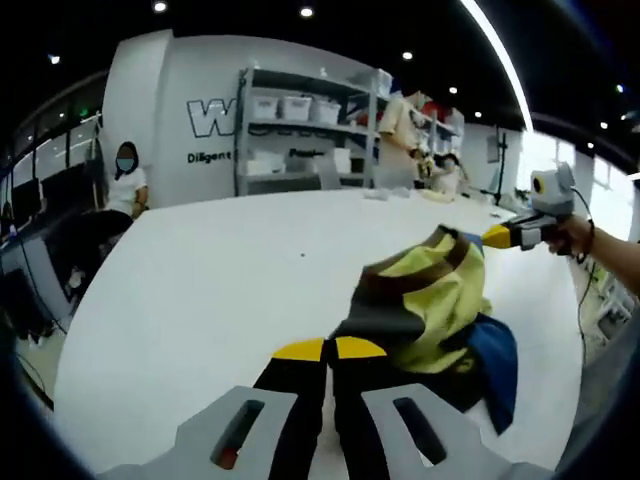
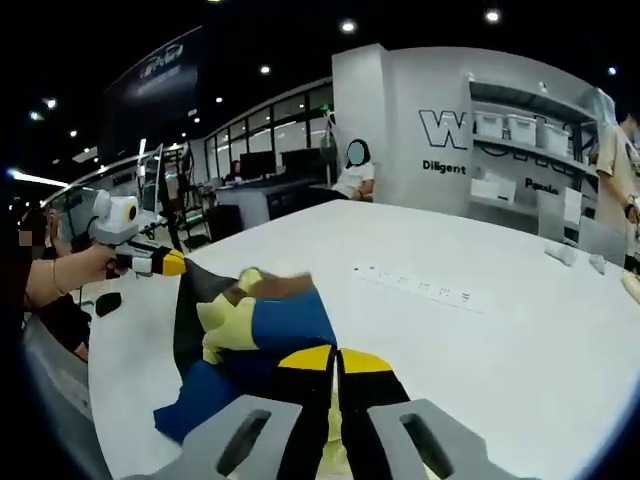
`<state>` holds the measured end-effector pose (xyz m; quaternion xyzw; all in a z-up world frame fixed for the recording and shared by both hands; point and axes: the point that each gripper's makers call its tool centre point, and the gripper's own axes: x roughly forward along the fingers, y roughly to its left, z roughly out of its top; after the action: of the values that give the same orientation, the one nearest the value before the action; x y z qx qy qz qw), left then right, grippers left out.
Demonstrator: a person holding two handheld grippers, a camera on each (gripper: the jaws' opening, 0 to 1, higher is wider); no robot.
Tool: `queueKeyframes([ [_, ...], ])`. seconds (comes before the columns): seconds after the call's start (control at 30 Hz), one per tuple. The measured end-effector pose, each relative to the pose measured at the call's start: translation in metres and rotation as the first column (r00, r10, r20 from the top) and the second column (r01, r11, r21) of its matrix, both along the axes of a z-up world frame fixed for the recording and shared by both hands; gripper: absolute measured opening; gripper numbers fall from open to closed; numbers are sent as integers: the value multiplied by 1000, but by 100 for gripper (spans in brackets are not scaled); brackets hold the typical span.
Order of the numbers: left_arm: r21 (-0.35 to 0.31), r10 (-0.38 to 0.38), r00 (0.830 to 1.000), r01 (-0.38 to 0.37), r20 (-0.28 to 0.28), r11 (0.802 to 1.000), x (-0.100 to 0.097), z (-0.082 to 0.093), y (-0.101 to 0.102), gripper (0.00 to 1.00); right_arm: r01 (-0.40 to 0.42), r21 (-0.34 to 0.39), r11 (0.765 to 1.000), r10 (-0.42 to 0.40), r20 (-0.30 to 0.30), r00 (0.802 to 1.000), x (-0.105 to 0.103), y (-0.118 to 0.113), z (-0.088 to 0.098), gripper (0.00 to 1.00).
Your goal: Fold the garment on the visible template until the final outline fits inside the template.
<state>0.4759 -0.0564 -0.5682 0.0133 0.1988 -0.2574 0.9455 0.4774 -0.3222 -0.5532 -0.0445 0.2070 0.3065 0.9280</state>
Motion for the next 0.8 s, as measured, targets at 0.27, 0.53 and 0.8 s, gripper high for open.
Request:
queueKeyframes([
  [0.27, 35, -5, 1000, 5, -7, 999, 9, 3, 5, 0, 3, -68, 998, -7, -57, 998, 12, 0, -5, 0],
  [0.53, 64, -3, 999, 1, 36, 998, 32, 24, 11, 0, 24, -130, 991, -29, -35, 999, 45, 1, 12, 0],
  [0.8, 93, 3, 999, -6, 31, 996, 54, 26, 18, 0, 78, -125, 989, -79, -2, 997, 82, 4, 25, 0],
])
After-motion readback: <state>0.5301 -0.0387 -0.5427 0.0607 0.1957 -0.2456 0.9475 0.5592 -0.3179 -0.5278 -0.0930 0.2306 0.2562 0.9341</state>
